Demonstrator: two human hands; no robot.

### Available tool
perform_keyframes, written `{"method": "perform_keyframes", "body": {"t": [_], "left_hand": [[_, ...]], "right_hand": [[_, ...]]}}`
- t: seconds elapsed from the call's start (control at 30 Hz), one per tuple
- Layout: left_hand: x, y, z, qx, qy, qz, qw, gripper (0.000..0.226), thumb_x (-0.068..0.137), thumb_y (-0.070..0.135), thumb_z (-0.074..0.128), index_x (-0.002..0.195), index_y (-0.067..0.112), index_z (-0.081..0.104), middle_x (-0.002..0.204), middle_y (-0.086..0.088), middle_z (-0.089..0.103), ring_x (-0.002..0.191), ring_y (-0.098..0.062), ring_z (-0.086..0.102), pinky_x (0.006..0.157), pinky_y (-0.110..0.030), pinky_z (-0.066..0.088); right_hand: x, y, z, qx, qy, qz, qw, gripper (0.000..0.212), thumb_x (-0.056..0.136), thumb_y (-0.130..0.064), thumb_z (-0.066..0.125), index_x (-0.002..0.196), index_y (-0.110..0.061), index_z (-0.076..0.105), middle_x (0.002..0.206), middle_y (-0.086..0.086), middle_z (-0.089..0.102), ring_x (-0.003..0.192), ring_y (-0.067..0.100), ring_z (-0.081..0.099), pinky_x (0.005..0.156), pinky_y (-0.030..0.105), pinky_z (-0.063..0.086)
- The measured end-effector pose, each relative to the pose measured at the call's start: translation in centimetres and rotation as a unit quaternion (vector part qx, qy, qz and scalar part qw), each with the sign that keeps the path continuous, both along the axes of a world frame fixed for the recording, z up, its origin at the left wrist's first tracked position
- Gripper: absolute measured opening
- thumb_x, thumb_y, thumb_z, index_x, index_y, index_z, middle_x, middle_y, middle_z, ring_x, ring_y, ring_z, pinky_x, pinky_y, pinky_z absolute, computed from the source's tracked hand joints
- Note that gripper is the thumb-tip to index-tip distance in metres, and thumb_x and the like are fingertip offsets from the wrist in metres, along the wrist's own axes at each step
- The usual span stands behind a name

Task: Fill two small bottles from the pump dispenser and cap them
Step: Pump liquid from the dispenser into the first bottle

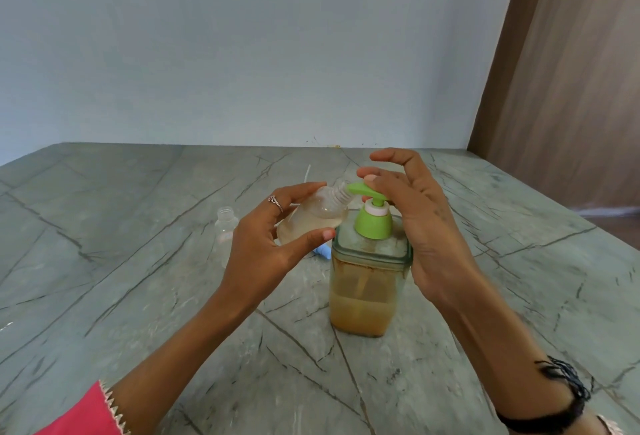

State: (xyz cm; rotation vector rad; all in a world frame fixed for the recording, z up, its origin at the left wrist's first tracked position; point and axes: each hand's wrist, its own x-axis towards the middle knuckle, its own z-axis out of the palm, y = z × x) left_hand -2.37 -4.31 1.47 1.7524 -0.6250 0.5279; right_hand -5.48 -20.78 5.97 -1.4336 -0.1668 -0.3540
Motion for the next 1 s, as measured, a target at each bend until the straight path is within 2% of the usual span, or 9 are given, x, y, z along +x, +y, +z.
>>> {"method": "perform_keyframes", "body": {"t": [0.17,0.27,0.37,0.47,0.63,0.77,0.87,0.93,1.0], "left_hand": [[0.1,0.1,0.1,0.004,0.004,-0.001,1.0,0.049,0.065,0.047,0.071,0.111,0.043,0.054,0.111,0.029,0.058,0.101,0.004,0.057,0.075,-0.009,0.048],[0.0,0.0,0.1,0.001,0.006,-0.004,1.0,0.05,0.064,0.047,0.072,0.111,0.041,0.055,0.112,0.026,0.058,0.1,0.003,0.058,0.076,-0.011,0.05],[-0.1,-0.1,0.2,-0.002,0.007,-0.006,1.0,0.049,0.064,0.051,0.066,0.111,0.043,0.054,0.112,0.028,0.058,0.101,0.003,0.057,0.077,-0.012,0.05],[-0.1,-0.1,0.1,-0.005,0.007,-0.01,1.0,0.048,0.064,0.05,0.067,0.11,0.044,0.054,0.109,0.032,0.058,0.101,0.004,0.057,0.076,-0.011,0.049],[0.1,-0.1,0.0,-0.005,0.007,-0.007,1.0,0.045,0.068,0.034,0.072,0.11,0.04,0.055,0.111,0.025,0.059,0.101,0.001,0.058,0.077,-0.013,0.05],[-0.1,-0.1,0.1,-0.012,0.008,-0.017,1.0,0.046,0.066,0.044,0.071,0.109,0.043,0.055,0.11,0.028,0.06,0.101,0.001,0.058,0.077,-0.012,0.05],[-0.1,-0.1,0.1,-0.006,0.007,-0.014,1.0,0.047,0.066,0.04,0.074,0.108,0.044,0.053,0.107,0.034,0.058,0.101,0.006,0.056,0.076,-0.009,0.048],[-0.1,-0.1,0.1,-0.013,0.012,-0.02,1.0,0.048,0.066,0.042,0.073,0.11,0.041,0.055,0.107,0.03,0.06,0.1,0.003,0.058,0.075,-0.011,0.049],[-0.1,-0.1,0.1,-0.017,0.015,-0.024,0.999,0.047,0.066,0.045,0.069,0.11,0.04,0.056,0.109,0.026,0.06,0.1,0.001,0.058,0.076,-0.014,0.051]], "right_hand": [[0.1,0.1,0.0,0.007,0.025,0.003,1.0,0.011,0.089,-0.017,0.06,0.093,-0.027,0.062,0.099,0.001,0.073,0.082,0.006,0.065,0.077,0.027,0.053],[0.1,0.1,0.0,0.02,0.031,0.007,0.999,0.009,0.089,-0.017,0.059,0.09,-0.026,0.063,0.085,-0.005,0.07,0.077,0.008,0.063,0.069,0.024,0.051],[0.2,0.0,0.1,0.025,0.048,0.008,0.998,0.007,0.088,-0.02,0.06,0.09,-0.025,0.064,0.091,-0.002,0.068,0.08,0.011,0.062,0.069,0.025,0.051],[0.1,0.0,0.5,0.03,0.065,0.017,0.997,0.008,0.09,-0.02,0.059,0.097,-0.02,0.063,0.097,0.003,0.071,0.076,0.007,0.067,0.065,0.019,0.054],[-0.3,0.2,0.5,0.048,0.094,0.049,0.993,0.026,0.089,-0.029,0.058,0.106,-0.01,0.063,0.088,0.003,0.075,0.072,0.008,0.068,0.06,0.02,0.054],[-0.2,0.3,0.4,0.048,0.096,0.041,0.993,0.027,0.088,-0.031,0.059,0.106,-0.011,0.062,0.084,0.0,0.074,0.07,0.008,0.067,0.061,0.022,0.053],[0.2,0.2,0.5,0.043,0.09,0.023,0.995,0.019,0.087,-0.027,0.061,0.103,-0.017,0.06,0.087,-0.002,0.072,0.07,0.004,0.067,0.059,0.018,0.053],[0.8,0.1,0.4,0.021,0.083,-0.005,0.996,0.014,0.085,-0.026,0.063,0.099,-0.024,0.059,0.093,-0.003,0.069,0.075,0.008,0.065,0.063,0.022,0.053],[1.2,0.0,0.4,0.015,0.08,-0.011,0.997,0.016,0.083,-0.024,0.065,0.097,-0.03,0.058,0.103,0.004,0.07,0.088,0.018,0.066,0.077,0.034,0.054]]}}
